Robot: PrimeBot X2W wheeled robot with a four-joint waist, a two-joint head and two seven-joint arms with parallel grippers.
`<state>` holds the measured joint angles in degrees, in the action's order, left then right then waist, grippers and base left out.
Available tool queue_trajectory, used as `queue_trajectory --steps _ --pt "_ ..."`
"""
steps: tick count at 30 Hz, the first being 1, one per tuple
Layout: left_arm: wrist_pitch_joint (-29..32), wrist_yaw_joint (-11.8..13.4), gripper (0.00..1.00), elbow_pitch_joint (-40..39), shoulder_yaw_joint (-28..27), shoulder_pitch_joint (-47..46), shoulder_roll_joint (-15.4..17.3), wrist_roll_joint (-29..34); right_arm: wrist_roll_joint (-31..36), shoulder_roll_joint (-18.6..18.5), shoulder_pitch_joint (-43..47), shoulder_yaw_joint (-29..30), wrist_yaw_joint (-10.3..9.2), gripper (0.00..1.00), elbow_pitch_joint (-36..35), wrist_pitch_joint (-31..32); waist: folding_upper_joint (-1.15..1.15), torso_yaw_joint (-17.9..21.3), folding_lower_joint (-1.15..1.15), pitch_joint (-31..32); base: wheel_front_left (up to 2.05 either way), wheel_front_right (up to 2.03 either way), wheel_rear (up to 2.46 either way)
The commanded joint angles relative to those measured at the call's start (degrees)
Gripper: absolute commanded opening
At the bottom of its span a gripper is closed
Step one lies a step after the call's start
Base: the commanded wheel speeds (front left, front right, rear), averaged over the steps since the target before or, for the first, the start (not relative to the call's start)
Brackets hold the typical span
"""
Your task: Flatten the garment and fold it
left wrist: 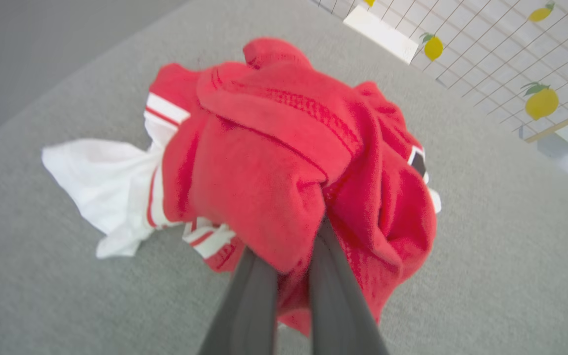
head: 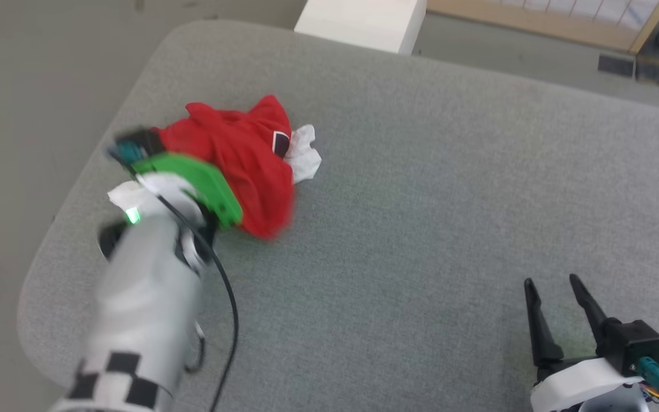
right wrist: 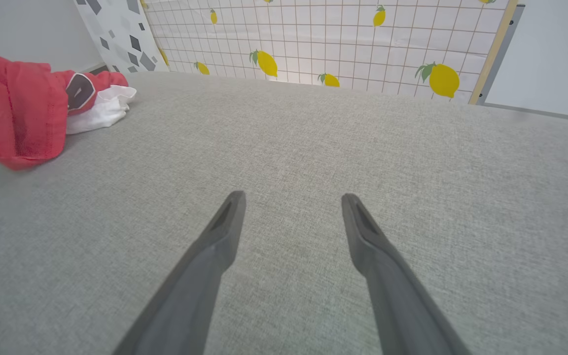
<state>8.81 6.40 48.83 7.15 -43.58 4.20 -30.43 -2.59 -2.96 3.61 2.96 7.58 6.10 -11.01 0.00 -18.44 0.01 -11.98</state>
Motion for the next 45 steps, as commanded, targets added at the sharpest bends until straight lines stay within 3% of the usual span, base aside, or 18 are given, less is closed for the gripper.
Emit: queue_trajectory --steps 1,5,10,16,21,26,32,38,45 --pt "-1.7 -1.1 0.0 -1.5 0.3 -3.0 1.4 0.9 -0.4 0.0 0.4 -0.3 -0.09 1.0 0.5 -0.6 0.0 -0.4 -0.01 2.7 0.0 0.0 0.0" --pt "-5.0 -3.7 0.0 -6.1 1.7 -8.0 3.9 2.8 -2.2 0.1 0.5 -1.2 -0.09 1.0 2.5 -1.4 0.0 0.2 -0.01 5.5 0.0 0.0 0.0" --pt "-6.8 -7.2 0.0 -12.2 3.2 -14.9 4.8 3.6 -4.0 0.1 0.4 -2.5 -0.09 1.0 5.2 -2.3 0.0 1.6 -0.01 8.1 0.0 0.0 0.0" --pt "-5.3 -10.9 0.0 -18.3 5.0 -21.4 3.6 2.1 -5.7 0.1 0.0 -3.3 -0.09 1.0 8.0 -3.2 0.0 4.9 -0.01 10.6 0.0 0.0 0.0" --pt "-2.2 -12.5 0.0 -21.8 6.2 -24.4 1.6 -1.8 -6.0 0.1 -0.6 -3.0 -0.09 1.0 9.7 -3.7 0.0 8.3 -0.01 11.9 0.0 0.0 0.0" --pt "0.6 -13.1 0.0 -24.1 8.4 -23.9 -0.3 -7.2 -5.2 0.1 -1.2 -2.2 -0.09 1.0 10.5 -3.9 0.0 11.6 -0.01 12.2 0.0 0.0 0.0" --pt "1.3 -13.2 0.0 -24.4 12.5 -16.6 -1.2 -14.3 -3.9 0.1 -1.0 0.2 -0.09 1.0 10.7 -3.9 0.0 15.2 -0.01 11.7 0.0 0.0 0.0" --pt "-0.6 -11.3 0.0 -21.8 21.9 -5.1 -1.3 -23.1 -2.9 0.1 -0.2 1.8 -0.09 1.0 10.4 -4.0 0.0 18.5 -0.01 9.9 0.0 0.0 0.0" --pt "1.9 -9.7 0.0 -13.2 34.8 5.5 -1.3 -23.4 -3.4 0.1 -1.1 1.8 -0.09 1.0 10.2 -4.0 0.0 21.4 -0.01 8.1 0.0 0.0 0.0"
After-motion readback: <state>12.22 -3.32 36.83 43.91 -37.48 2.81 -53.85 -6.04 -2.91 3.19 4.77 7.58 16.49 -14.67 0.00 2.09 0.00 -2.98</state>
